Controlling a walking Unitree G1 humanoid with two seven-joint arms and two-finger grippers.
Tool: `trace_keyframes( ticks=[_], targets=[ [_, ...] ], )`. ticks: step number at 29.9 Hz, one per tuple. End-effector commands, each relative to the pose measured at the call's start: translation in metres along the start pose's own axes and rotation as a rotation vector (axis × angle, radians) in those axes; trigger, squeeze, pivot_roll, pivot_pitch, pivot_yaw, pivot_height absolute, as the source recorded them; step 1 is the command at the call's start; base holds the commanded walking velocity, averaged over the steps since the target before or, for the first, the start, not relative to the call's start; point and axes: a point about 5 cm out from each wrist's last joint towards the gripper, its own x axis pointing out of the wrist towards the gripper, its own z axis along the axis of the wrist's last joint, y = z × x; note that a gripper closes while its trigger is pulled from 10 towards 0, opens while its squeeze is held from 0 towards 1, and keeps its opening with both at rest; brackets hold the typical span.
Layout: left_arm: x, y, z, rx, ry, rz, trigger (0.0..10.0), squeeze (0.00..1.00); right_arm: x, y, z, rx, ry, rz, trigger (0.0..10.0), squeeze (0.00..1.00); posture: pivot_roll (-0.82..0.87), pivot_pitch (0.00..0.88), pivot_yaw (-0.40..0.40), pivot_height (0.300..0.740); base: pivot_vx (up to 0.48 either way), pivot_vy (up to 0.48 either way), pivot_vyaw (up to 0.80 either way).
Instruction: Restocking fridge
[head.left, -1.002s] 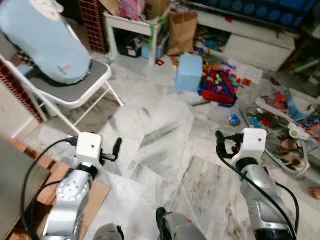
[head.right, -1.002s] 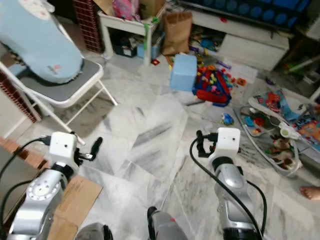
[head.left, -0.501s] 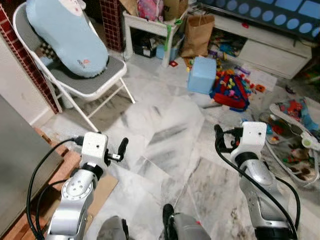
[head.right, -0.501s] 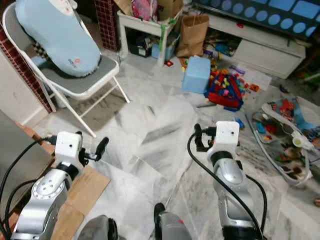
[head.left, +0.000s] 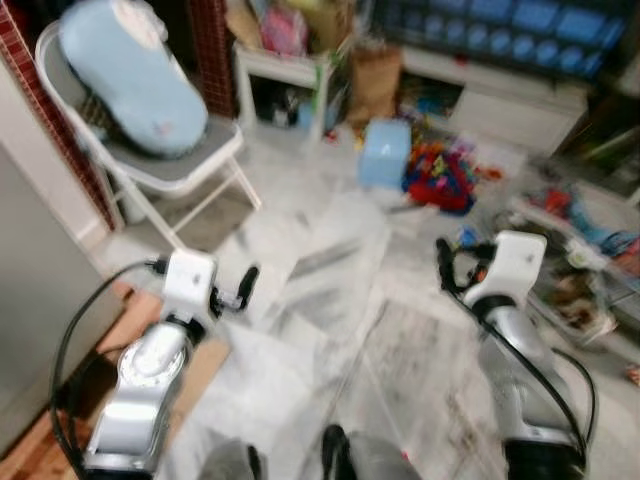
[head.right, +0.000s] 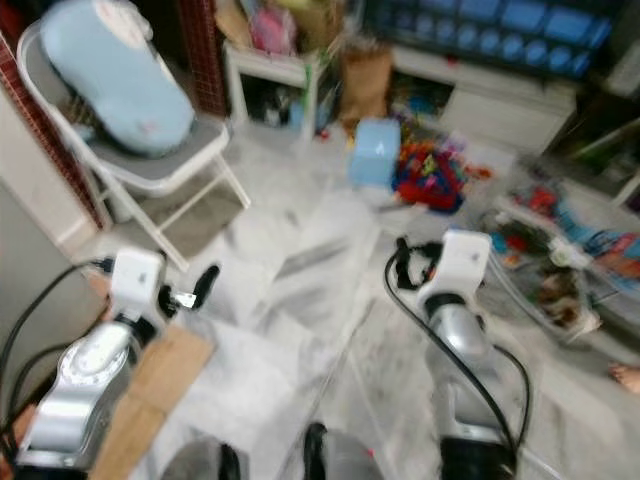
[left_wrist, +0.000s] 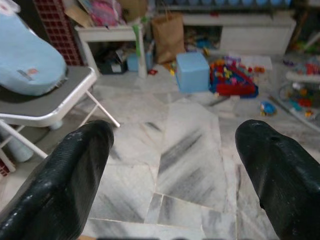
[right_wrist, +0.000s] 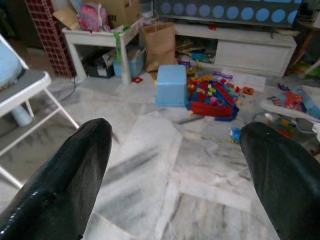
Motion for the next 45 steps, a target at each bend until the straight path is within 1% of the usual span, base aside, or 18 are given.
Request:
trace_keyframes(
  ticks=[1,9,20,25,27,31,33,36,39,42,45],
  targets=[
    [-0.003,-0.002,-0.006,-0.01,0.022,0.0,10.0,0.0,0.003,-0.001,-0.001,0.005,0.012,-0.003,10.0,0.0,0.0,0.086,-0.043,0.74,-0.326,0.0,-0.8],
    [0.0,-0.003,-0.005,-0.013,0.014,0.0,10.0,0.0,0.006,0.0,0.003,-0.003,0.002,-0.007,10.0,0.0,0.0,0.082,-0.046,0.74,-0.307,0.0,-0.8],
    [0.003,-0.001,0.0,-0.036,-0.016,0.02,10.0,0.0,0.006,-0.001,0.004,-0.008,-0.003,-0.023,10.0,0.0,-0.01,0.088,-0.043,0.74,0.0,0.0,-0.8],
    [0.003,0.002,0.002,-0.048,-0.022,0.034,10.0,0.0,0.006,0.0,0.004,-0.008,-0.006,-0.025,10.0,0.0,-0.01,0.091,-0.043,0.74,0.0,0.0,0.0],
    [0.003,0.002,0.001,-0.048,-0.02,0.034,10.0,0.0,0.005,0.0,0.004,-0.008,-0.007,-0.026,10.0,0.0,0.0,0.09,-0.045,0.74,0.0,0.311,-0.8],
    [0.002,0.002,0.0,-0.053,-0.016,0.034,10.0,0.0,0.004,0.002,0.004,-0.003,-0.011,-0.019,10.0,0.0,0.0,0.089,-0.046,0.74,0.0,0.459,0.0],
    [0.003,0.003,0.001,-0.067,-0.013,0.048,10.0,0.0,0.003,0.005,0.007,-0.005,-0.03,-0.003,10.0,0.0,-0.01,0.099,-0.041,0.74,0.0,0.469,0.0],
    [0.004,0.0,0.001,-0.049,-0.013,0.025,10.0,0.0,0.003,0.004,0.007,-0.021,-0.039,-0.002,10.0,0.0,-0.01,0.105,-0.034,0.74,0.0,0.469,0.0],
    [0.006,-0.001,0.002,-0.044,-0.014,0.016,10.0,0.0,0.0,0.003,0.004,-0.01,-0.032,-0.017,10.0,0.0,-0.02,0.103,-0.025,0.74,0.0,0.469,0.0],
    [0.008,-0.001,0.003,-0.04,-0.02,0.009,10.0,0.0,-0.001,0.004,0.003,-0.011,-0.031,-0.018,10.0,0.0,-0.01,0.095,-0.025,0.74,0.0,0.467,0.0],
    [0.01,0.0,0.006,-0.017,-0.043,0.002,10.0,0.0,-0.002,0.007,0.001,-0.009,-0.023,-0.021,10.0,0.0,-0.02,0.094,-0.025,0.74,0.081,0.444,-0.16]
  ],
)
